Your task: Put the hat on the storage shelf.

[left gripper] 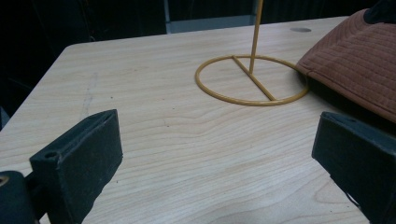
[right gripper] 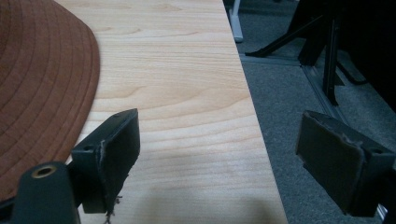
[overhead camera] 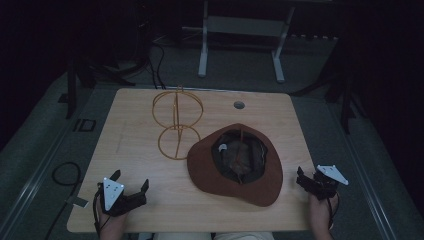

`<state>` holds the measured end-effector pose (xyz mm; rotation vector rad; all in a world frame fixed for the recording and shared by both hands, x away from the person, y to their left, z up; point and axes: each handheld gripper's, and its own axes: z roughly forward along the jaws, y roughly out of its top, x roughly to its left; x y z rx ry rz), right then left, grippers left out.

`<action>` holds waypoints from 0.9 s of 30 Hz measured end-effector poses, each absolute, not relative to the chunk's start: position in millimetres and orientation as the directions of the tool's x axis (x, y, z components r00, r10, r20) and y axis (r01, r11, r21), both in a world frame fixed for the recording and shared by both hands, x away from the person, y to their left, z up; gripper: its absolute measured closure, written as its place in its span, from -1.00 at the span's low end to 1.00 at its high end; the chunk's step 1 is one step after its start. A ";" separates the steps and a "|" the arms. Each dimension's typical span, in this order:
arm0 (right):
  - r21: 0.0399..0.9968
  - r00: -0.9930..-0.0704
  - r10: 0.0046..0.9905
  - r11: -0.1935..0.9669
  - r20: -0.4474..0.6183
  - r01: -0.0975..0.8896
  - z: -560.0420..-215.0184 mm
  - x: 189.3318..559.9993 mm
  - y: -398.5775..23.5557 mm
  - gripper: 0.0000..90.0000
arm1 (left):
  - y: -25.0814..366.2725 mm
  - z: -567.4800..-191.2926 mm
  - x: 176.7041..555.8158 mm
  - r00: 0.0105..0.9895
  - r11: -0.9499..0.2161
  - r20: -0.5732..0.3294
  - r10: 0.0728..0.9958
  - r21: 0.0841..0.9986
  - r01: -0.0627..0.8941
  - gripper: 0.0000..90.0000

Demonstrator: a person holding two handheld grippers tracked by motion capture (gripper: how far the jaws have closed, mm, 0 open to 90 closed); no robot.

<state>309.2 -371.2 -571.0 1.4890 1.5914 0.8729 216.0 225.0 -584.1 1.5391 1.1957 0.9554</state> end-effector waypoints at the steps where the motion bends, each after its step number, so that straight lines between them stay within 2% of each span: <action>1: 0.884 -0.036 0.997 0.076 -0.067 0.462 -570.9 309.2 -371.8 -0.70 | 224.9 -584.2 216.1 0.224 -0.089 0.032 0.974 0.965 0.247 -0.95; 9: 0.862 -0.068 0.996 0.081 -0.055 0.500 -571.3 311.6 -371.4 -0.70 | 223.9 -584.4 217.0 0.248 -0.080 0.016 0.969 0.965 0.248 -0.95; 12: 0.832 -0.145 0.989 0.083 -0.003 0.549 -568.0 312.0 -364.0 -0.70 | 222.4 -584.1 216.7 0.257 -0.075 0.011 0.966 0.968 0.239 -0.95; 13: 0.832 -0.145 0.989 0.083 -0.003 0.549 -568.0 312.0 -364.0 -0.70 | 222.4 -584.1 216.7 0.257 -0.075 0.011 0.966 0.968 0.239 -0.95; 19: 0.835 -0.289 0.957 0.149 0.013 0.530 -541.6 309.3 -341.2 -0.71 | 219.9 -583.6 216.6 0.260 -0.078 0.009 0.966 0.963 0.258 -0.95; 23: 0.846 -0.332 0.943 0.164 0.016 0.508 -522.3 309.7 -330.7 -0.77 | 218.7 -582.9 215.9 0.264 -0.078 0.004 0.964 0.960 0.270 -0.95; 27: 0.864 -0.335 0.942 0.182 -0.017 0.469 -503.2 311.0 -321.8 -0.77 | 217.2 -582.0 215.0 0.268 -0.076 0.003 0.963 0.961 0.264 -0.95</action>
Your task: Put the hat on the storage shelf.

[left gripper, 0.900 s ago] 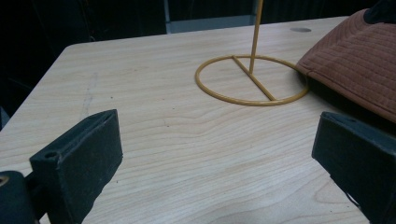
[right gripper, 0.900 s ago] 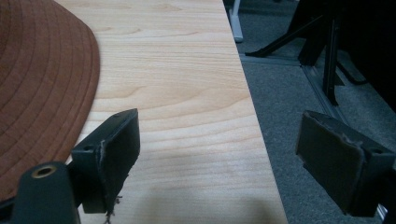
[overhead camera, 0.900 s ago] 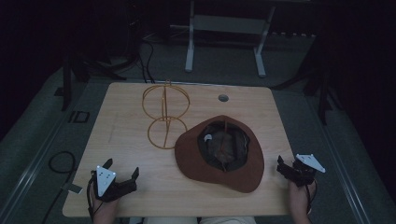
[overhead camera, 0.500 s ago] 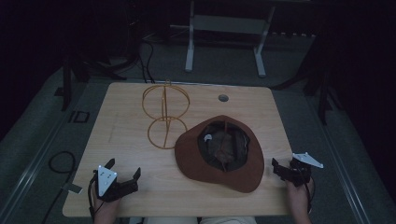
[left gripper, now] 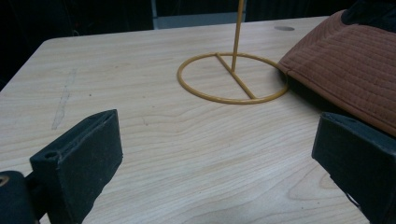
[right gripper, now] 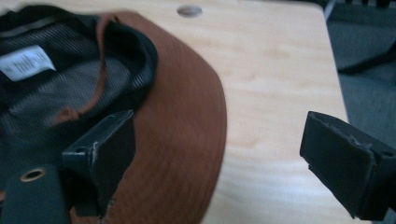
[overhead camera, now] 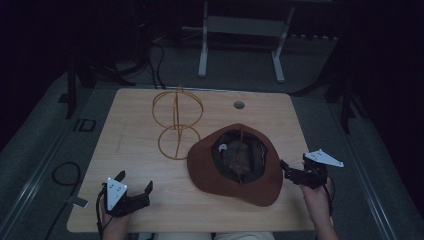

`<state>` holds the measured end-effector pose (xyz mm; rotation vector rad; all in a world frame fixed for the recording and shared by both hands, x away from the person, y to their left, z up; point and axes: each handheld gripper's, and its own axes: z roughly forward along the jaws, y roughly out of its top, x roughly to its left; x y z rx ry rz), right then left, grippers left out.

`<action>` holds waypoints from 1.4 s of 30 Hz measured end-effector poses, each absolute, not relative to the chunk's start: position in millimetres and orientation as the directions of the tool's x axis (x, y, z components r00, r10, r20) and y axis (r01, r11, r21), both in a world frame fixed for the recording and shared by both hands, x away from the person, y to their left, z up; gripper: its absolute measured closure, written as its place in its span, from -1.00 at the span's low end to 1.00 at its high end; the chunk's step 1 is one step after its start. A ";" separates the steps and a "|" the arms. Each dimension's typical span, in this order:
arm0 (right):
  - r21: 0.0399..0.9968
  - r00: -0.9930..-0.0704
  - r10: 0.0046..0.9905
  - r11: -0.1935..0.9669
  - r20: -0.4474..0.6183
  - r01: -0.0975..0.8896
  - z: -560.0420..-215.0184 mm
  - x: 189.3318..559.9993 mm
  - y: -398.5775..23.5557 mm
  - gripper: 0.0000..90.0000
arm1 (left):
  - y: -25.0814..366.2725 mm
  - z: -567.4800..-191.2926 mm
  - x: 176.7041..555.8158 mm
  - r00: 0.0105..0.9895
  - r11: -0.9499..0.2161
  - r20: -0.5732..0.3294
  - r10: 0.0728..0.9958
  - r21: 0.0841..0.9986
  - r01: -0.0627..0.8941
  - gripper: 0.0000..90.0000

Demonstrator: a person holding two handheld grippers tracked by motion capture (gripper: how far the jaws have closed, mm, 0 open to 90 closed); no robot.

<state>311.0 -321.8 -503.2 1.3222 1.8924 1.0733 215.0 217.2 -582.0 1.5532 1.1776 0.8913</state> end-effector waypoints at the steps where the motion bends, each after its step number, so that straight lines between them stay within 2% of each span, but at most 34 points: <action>1: 0.864 -0.335 0.942 0.182 -0.017 0.469 -503.2 311.0 -321.8 -0.77 | 216.2 -581.8 214.8 0.265 -0.080 0.007 0.964 0.961 0.266 -0.95; 2: 0.850 -0.383 0.924 0.209 -0.010 0.483 -494.9 314.5 -316.5 -0.74 | 215.2 -581.1 214.5 0.260 -0.076 0.002 0.966 0.959 0.274 -0.95; 5: 0.854 -0.426 0.905 0.217 0.005 0.472 -488.4 319.0 -307.9 -0.74 | 215.9 -578.1 213.8 0.267 -0.025 -0.059 0.962 0.953 0.301 -0.95; 14: 0.860 -0.435 0.901 0.224 -0.002 0.459 -484.2 341.4 -275.6 -0.68 | 210.6 -578.9 214.8 0.310 -0.058 -0.060 0.949 0.932 0.357 -0.95; 17: 0.849 -0.458 0.889 0.258 -0.022 0.461 -489.4 355.9 -262.5 -0.61 | 207.3 -578.1 214.2 0.331 -0.084 -0.040 0.943 0.932 0.352 -0.95; 23: 0.819 -0.470 0.882 0.293 -0.033 0.493 -504.0 379.2 -246.9 -0.59 | 201.4 -576.5 212.2 0.376 -0.112 -0.028 0.926 0.931 0.347 -0.95; 30: 0.770 -0.466 0.884 0.325 -0.041 0.549 -522.4 404.4 -236.0 -0.58 | 201.5 -576.3 211.5 0.379 -0.114 -0.031 0.925 0.928 0.355 -0.95; 33: 0.758 -0.459 0.886 0.343 -0.065 0.555 -526.7 407.4 -232.3 -0.49 | 202.2 -576.2 211.2 0.376 -0.112 -0.031 0.926 0.929 0.353 -0.95; 35: 0.741 -0.439 0.891 0.373 -0.118 0.558 -533.8 410.8 -227.2 -0.41 | 202.7 -576.3 211.4 0.375 -0.108 -0.034 0.926 0.930 0.351 -0.95; 38: 0.727 -0.431 0.893 0.380 -0.128 0.572 -538.9 413.4 -224.9 -0.40 | 203.0 -577.2 211.8 0.378 -0.106 -0.040 0.925 0.928 0.358 -0.95; 39: 0.712 -0.435 0.890 0.396 -0.141 0.580 -543.1 414.9 -222.3 -0.29 | 202.8 -577.5 212.0 0.378 -0.108 -0.039 0.925 0.926 0.362 -0.95; 42: 0.681 -0.433 0.881 0.436 -0.190 0.589 -549.1 415.6 -215.9 -0.23 | 202.3 -578.0 212.2 0.381 -0.117 -0.034 0.924 0.923 0.366 -0.95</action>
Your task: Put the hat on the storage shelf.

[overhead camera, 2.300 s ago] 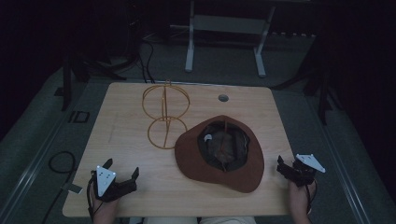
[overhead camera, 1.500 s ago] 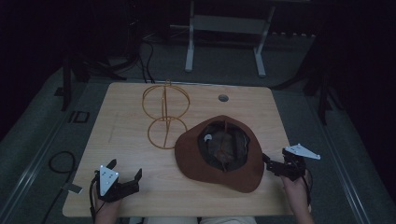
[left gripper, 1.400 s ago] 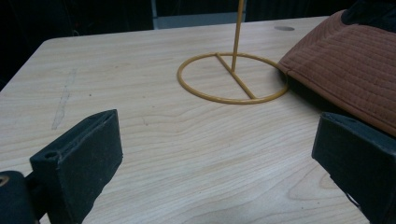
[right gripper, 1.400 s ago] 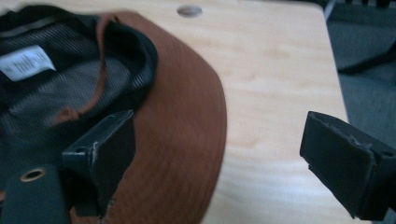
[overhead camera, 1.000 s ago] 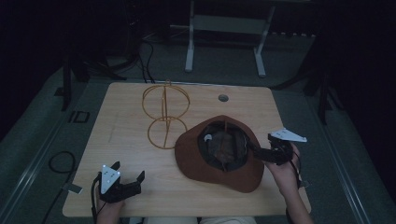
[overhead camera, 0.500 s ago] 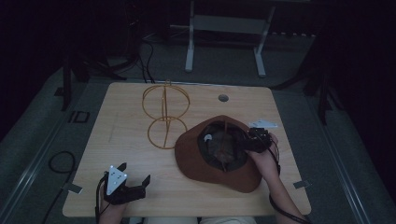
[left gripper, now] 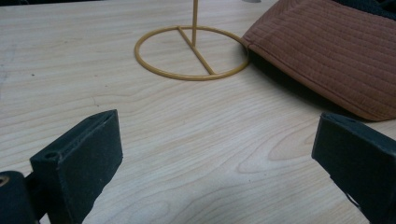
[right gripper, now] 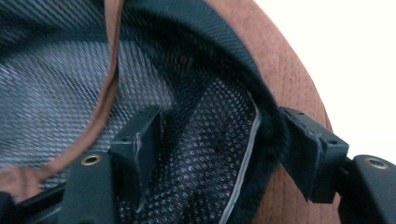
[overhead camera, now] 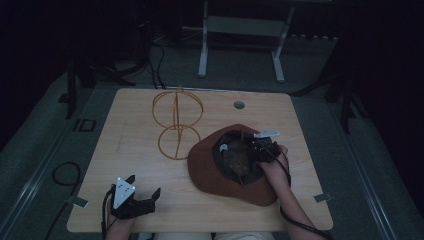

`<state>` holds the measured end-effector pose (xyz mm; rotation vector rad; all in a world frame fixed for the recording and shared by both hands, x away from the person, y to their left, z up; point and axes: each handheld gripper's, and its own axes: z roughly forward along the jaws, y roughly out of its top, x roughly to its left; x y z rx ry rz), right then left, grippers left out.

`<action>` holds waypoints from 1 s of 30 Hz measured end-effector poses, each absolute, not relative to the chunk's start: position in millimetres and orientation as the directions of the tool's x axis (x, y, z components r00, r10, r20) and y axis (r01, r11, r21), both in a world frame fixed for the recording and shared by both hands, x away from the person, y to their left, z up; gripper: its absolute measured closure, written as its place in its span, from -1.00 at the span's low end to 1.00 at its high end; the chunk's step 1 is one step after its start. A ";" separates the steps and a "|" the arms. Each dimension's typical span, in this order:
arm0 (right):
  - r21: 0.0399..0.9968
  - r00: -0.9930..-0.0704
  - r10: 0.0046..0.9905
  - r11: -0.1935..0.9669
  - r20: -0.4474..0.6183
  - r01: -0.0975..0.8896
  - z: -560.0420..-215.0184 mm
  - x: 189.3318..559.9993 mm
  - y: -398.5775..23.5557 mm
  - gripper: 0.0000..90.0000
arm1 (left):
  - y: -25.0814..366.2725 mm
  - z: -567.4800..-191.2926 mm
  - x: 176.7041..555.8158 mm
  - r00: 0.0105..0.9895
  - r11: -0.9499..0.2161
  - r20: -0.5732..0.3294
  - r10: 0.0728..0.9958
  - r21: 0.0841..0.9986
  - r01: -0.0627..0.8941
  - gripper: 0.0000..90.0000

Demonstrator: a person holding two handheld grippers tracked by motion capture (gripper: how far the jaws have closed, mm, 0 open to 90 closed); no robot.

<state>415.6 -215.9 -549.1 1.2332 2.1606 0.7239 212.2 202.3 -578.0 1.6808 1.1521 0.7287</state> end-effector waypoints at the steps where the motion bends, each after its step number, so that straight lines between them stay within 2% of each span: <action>1: 0.671 -0.425 0.879 0.449 -0.215 0.590 -550.4 415.3 -213.5 -0.18 | 201.9 -578.1 212.2 0.379 -0.119 -0.030 0.925 0.924 0.365 -0.95; 6: 0.650 -0.407 0.876 0.469 -0.258 0.598 -557.4 416.1 -207.0 -0.09 | 202.0 -578.5 212.4 0.381 -0.118 -0.033 0.924 0.923 0.367 -0.95; 9: 0.645 -0.399 0.881 0.461 -0.254 0.609 -556.6 416.9 -209.6 0.10 | 201.6 -579.3 212.7 0.377 -0.119 -0.033 0.925 0.920 0.373 -0.95; 10: 0.645 -0.399 0.881 0.461 -0.254 0.609 -556.6 416.9 -209.6 0.10 | 201.6 -579.3 212.7 0.377 -0.119 -0.033 0.925 0.920 0.373 -0.95; 11: 0.641 -0.385 0.883 0.462 -0.268 0.612 -556.2 417.0 -210.2 0.43 | 201.4 -579.3 212.7 0.377 -0.119 -0.033 0.926 0.920 0.373 -0.95; 12: 0.637 -0.369 0.878 0.476 -0.305 0.607 -556.4 416.2 -210.4 0.59 | 201.2 -579.3 212.8 0.379 -0.119 -0.034 0.925 0.921 0.372 -0.95; 15: 0.648 -0.348 0.887 0.460 -0.304 0.608 -557.0 415.2 -214.8 0.81 | 201.0 -579.2 212.8 0.379 -0.119 -0.033 0.925 0.920 0.372 -0.95; 21: 0.689 -0.327 0.916 0.392 -0.232 0.610 -547.6 414.2 -222.5 0.86 | 200.1 -579.9 214.1 0.376 -0.123 -0.032 0.926 0.917 0.380 -0.95; 30: 0.798 -0.333 0.935 0.291 -0.121 0.527 -501.5 402.9 -234.3 0.87 | 198.4 -580.9 216.0 0.371 -0.151 -0.010 0.929 0.903 0.403 -0.95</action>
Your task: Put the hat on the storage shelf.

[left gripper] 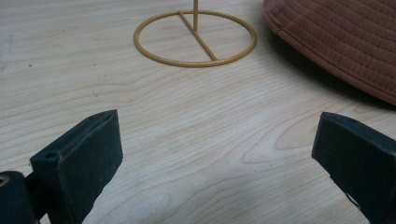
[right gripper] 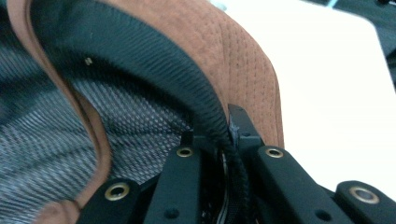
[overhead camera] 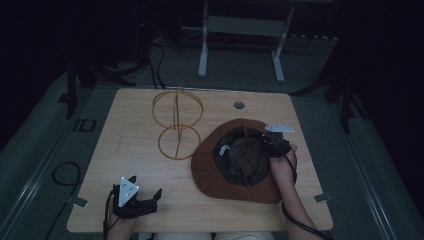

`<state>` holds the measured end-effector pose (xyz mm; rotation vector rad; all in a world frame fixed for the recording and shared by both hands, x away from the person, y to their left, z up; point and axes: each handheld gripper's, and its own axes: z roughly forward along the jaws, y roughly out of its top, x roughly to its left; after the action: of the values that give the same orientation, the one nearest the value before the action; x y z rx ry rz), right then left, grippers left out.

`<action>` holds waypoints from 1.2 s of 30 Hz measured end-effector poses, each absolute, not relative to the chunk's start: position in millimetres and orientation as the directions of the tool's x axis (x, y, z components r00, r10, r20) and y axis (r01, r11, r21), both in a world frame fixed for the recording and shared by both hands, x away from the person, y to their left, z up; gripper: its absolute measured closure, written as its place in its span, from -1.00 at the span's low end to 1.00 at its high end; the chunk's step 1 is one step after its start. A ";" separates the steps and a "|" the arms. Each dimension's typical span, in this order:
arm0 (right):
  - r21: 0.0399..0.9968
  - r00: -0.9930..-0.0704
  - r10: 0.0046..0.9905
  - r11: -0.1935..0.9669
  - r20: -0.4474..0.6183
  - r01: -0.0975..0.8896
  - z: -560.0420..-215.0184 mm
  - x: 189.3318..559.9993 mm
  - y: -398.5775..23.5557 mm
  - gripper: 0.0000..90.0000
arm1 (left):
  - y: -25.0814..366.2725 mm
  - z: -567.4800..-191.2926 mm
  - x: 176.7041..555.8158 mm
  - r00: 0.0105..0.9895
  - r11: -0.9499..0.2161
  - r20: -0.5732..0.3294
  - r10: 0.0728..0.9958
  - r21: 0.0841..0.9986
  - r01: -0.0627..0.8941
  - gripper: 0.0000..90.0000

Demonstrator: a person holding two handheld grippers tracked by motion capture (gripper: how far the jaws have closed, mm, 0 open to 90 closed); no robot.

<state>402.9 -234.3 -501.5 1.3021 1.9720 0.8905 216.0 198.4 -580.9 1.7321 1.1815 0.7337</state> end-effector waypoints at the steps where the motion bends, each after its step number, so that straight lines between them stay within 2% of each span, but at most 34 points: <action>1: 0.803 -0.332 0.936 0.287 -0.118 0.523 -497.4 401.7 -235.0 0.87 | 198.6 -580.7 216.3 0.369 -0.147 -0.014 0.929 0.902 0.405 -0.95; 8: 0.858 -0.336 0.938 0.242 -0.087 0.454 -465.4 388.2 -241.4 0.87 | 199.4 -576.4 217.6 0.367 -0.101 -0.075 0.927 0.894 0.436 -0.95; 10: 0.883 -0.343 0.936 0.229 -0.083 0.411 -445.0 379.5 -243.7 0.87 | 194.6 -569.1 218.7 0.392 -0.101 -0.091 0.916 0.891 0.442 -0.95; 15: 0.899 -0.347 0.934 0.219 -0.080 0.379 -427.9 371.1 -246.1 0.87 | 179.6 -551.1 218.6 0.454 -0.129 -0.087 0.887 0.897 0.422 -0.95; 16: 0.902 -0.351 0.934 0.210 -0.071 0.377 -426.1 369.4 -246.9 0.87 | 175.5 -546.6 219.0 0.462 -0.141 -0.074 0.884 0.899 0.414 -0.89; 24: 0.909 -0.356 0.933 0.199 -0.060 0.367 -425.3 358.3 -248.8 0.87 | 138.5 -513.9 231.3 0.550 -0.228 -0.003 0.835 0.908 0.352 -0.89; 36: 0.912 -0.377 0.923 0.215 -0.073 0.350 -426.7 344.4 -245.1 0.86 | 100.7 -487.4 246.8 0.606 -0.276 0.023 0.795 0.903 0.328 -0.87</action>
<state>344.4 -245.1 -426.7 1.1788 1.8487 1.1392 246.8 100.7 -487.4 1.8584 0.9032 0.6009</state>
